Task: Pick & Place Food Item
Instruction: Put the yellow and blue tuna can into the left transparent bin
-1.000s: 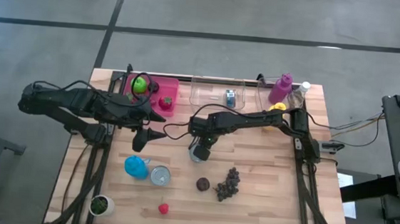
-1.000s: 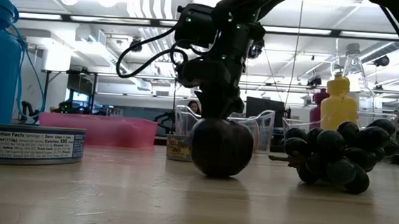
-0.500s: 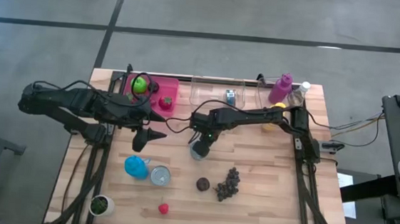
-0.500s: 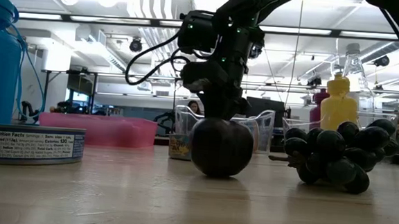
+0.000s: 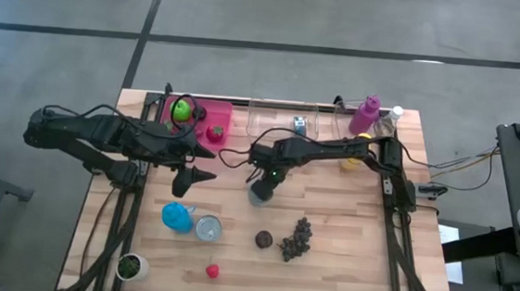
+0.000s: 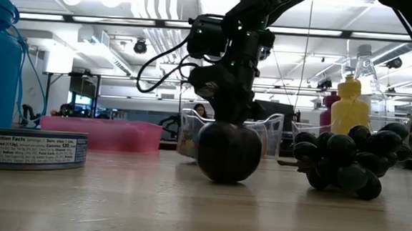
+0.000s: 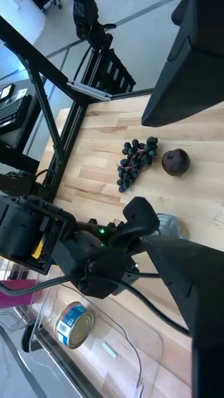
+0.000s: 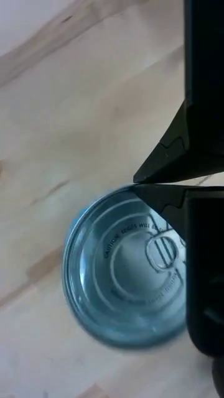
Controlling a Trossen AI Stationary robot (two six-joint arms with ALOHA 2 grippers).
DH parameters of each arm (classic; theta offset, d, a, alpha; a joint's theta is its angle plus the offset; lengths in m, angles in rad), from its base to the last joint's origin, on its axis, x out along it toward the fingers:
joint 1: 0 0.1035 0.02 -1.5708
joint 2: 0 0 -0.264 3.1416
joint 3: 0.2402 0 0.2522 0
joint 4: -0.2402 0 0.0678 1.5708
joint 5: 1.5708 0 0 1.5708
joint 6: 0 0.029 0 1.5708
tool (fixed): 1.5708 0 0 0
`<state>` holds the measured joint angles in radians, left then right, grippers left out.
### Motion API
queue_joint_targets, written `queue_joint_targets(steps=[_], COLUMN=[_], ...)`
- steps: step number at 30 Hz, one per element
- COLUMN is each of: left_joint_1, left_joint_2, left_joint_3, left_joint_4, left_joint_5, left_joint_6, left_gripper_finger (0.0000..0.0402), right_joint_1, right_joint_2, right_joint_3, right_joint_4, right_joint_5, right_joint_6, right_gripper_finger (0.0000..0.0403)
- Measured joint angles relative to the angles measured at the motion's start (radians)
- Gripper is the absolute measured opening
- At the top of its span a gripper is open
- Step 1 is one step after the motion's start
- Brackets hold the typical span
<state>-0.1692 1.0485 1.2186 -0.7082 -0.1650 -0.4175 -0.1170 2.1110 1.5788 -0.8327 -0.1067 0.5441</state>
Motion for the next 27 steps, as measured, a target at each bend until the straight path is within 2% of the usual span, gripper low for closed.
queue_joint_targets(steps=[12, 27], left_joint_1=[0.0, 0.0], left_joint_2=[0.0, 0.0], left_joint_3=[0.0, 0.0], left_joint_4=[0.0, 0.0], left_joint_5=[0.0, 0.0], left_joint_6=[0.003, 0.002], left_gripper_finger=[0.0287, 0.0304], right_joint_1=[-0.004, -0.006], right_joint_2=[0.008, 0.003], right_joint_3=[-0.041, -0.084], right_joint_4=[-0.001, 0.039], right_joint_5=[0.002, 0.004], right_joint_6=[0.013, 0.052], right_gripper_finger=[0.0008, 0.0008])
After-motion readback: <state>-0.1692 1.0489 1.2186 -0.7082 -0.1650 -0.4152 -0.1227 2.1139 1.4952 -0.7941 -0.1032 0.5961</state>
